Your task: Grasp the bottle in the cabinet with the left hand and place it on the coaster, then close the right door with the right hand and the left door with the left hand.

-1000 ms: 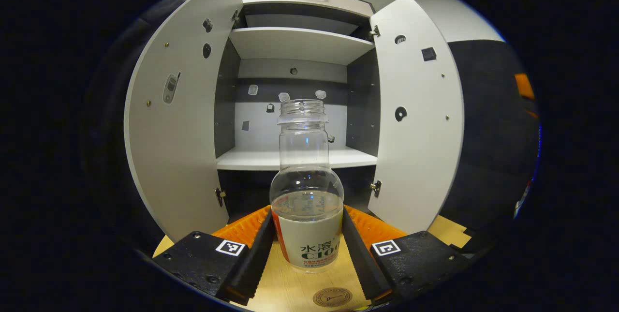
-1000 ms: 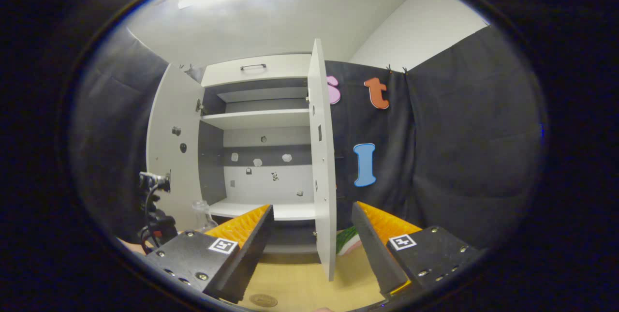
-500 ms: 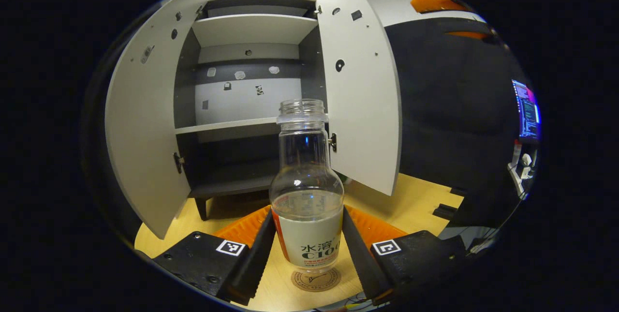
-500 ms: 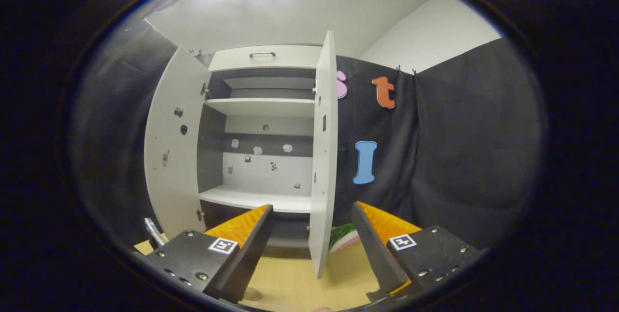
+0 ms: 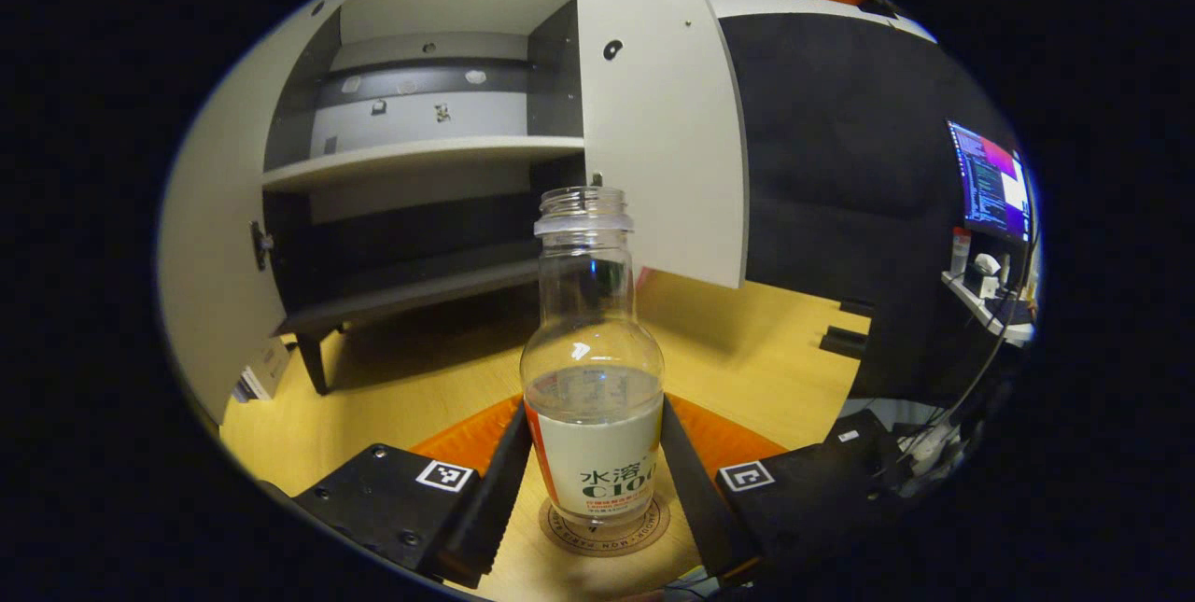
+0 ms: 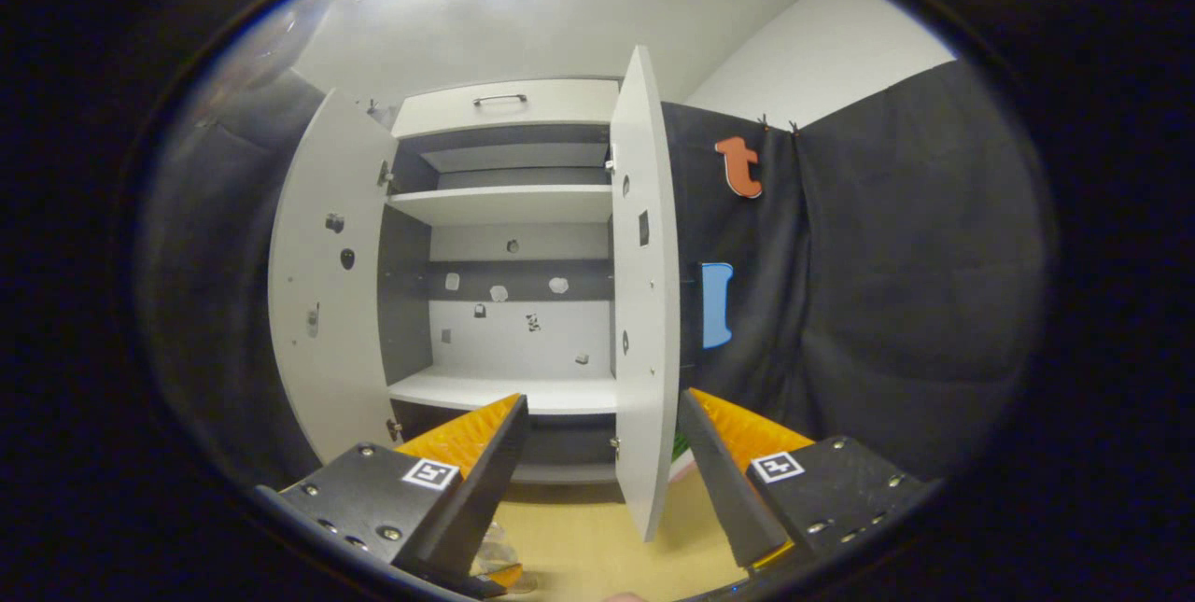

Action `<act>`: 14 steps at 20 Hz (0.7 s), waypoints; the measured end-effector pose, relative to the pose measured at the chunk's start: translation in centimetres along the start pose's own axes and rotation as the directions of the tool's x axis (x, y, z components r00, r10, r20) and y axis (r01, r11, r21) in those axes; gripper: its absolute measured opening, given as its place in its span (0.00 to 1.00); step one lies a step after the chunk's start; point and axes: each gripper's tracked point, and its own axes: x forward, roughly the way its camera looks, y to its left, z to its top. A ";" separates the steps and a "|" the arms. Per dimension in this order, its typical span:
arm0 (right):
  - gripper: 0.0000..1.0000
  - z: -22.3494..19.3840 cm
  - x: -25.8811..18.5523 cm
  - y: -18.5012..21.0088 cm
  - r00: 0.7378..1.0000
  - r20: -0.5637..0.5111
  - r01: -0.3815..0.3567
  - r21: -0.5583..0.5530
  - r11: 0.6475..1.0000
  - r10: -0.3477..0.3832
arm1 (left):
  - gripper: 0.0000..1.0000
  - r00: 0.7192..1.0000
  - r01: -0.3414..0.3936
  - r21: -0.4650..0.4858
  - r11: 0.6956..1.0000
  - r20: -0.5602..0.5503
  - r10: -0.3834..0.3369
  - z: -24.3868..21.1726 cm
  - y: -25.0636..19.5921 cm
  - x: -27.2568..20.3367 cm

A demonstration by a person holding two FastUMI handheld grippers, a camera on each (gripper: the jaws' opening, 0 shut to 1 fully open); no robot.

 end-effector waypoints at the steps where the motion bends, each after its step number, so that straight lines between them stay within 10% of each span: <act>1: 0.98 0.0 0.4 0.3 1.000 -0.001 -0.003 -0.002 1.000 0.003 | 0.81 1.000 -0.001 0.006 1.000 -0.016 0.001 -0.7 0.3 0.3; 7: 0.93 -1.2 1.5 0.5 1.000 -0.022 0.001 -0.012 1.000 -0.002 | 0.83 0.993 0.076 0.013 0.997 -0.086 -0.075 -3.0 -0.8 -0.1; 14: 0.98 -2.2 -0.4 -1.2 0.999 -0.038 0.023 0.001 1.000 -0.023 | 0.87 0.997 0.005 0.080 0.997 -0.077 0.002 -3.8 0.2 -0.4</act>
